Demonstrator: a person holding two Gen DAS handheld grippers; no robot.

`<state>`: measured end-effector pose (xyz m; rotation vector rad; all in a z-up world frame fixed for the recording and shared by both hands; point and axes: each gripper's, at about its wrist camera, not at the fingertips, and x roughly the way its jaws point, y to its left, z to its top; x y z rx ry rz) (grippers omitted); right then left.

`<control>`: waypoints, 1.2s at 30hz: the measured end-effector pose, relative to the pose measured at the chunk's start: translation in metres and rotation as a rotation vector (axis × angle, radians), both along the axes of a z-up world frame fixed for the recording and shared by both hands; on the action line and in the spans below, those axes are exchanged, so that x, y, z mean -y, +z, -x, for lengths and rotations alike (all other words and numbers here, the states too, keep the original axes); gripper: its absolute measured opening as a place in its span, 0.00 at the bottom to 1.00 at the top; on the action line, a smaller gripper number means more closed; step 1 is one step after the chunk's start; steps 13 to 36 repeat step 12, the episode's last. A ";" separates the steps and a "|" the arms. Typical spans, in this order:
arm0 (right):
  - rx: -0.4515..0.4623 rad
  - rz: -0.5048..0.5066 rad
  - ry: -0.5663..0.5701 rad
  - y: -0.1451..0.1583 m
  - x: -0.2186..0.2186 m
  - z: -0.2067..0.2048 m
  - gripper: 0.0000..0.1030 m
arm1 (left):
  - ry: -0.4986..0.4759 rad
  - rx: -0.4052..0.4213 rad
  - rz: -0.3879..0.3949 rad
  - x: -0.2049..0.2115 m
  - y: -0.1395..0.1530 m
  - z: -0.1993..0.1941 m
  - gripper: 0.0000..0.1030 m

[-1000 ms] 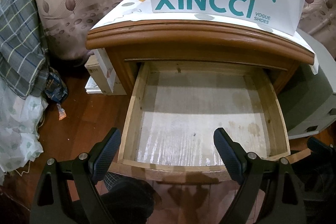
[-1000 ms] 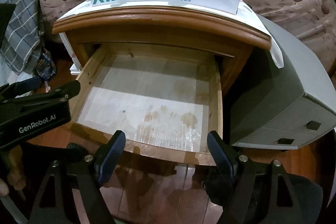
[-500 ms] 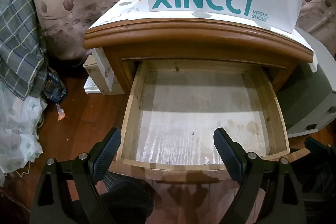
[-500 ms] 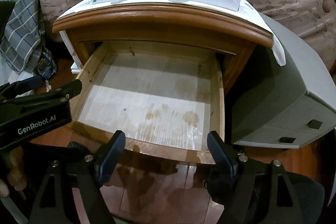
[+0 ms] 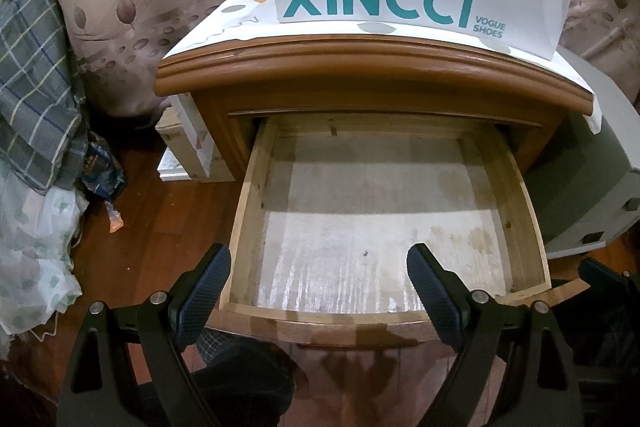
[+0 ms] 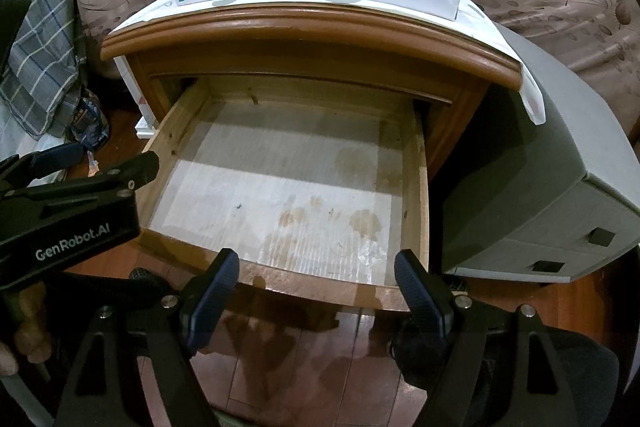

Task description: Take underwear out of drawer

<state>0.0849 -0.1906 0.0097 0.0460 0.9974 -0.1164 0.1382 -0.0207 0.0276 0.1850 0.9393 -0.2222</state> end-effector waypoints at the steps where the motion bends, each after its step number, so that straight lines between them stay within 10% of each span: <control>1: 0.000 0.000 -0.001 0.000 0.000 0.000 0.80 | 0.000 0.000 0.002 0.000 0.000 0.000 0.85; 36: -0.008 0.000 -0.001 -0.002 0.001 -0.002 0.80 | -0.005 0.017 -0.001 0.001 0.004 0.003 0.85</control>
